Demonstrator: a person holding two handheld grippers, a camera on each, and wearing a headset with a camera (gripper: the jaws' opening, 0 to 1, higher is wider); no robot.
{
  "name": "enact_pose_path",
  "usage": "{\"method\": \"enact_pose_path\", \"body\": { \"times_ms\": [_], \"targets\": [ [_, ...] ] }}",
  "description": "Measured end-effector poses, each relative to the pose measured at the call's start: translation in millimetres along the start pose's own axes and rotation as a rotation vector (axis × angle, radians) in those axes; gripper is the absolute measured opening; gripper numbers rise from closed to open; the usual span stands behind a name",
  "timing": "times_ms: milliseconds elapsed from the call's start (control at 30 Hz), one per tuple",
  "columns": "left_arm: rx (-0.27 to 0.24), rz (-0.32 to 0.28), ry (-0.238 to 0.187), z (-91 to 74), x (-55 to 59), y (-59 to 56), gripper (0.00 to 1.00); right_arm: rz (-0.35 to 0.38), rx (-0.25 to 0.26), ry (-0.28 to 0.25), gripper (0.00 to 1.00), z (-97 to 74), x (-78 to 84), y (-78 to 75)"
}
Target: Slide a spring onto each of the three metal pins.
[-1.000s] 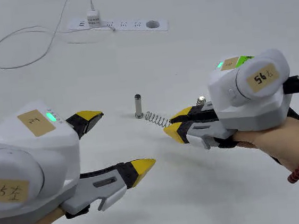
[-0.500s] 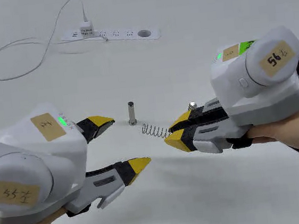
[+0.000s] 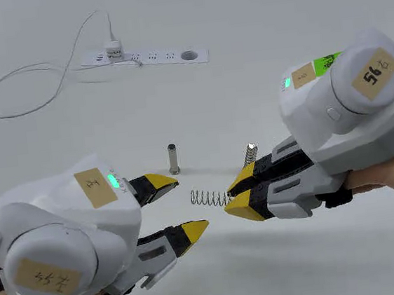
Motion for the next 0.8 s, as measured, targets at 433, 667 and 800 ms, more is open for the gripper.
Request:
{"method": "enact_pose_path", "body": {
  "times_ms": [433, 667, 800],
  "targets": [
    [0.084, 0.011, -0.001, 1.9, -2.6, -7.4, 0.22, -0.045, -0.076, 0.019, 0.11, -2.8, -0.6, 5.0],
    [0.112, -0.007, 0.012, 2.1, 0.0, -9.3, 0.19, -0.051, -0.106, 0.017, 0.11, -5.2, -0.8, 6.3],
    [0.115, 0.001, 0.016, 1.5, 0.5, -9.8, 0.17, -0.060, -0.116, 0.031, 0.11, -4.6, 1.5, 7.5]
  ]
}}
Point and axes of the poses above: the centre of the closed fingertips' face, and the gripper's own axes: z roughly forward along the fingers, y roughly to its left, x roughly out of its underside, the point moved 6 cm from there along -z, roughly backward along the fingers, and after that the axes turned 3 degrees about -x, right-handed, at the moved point
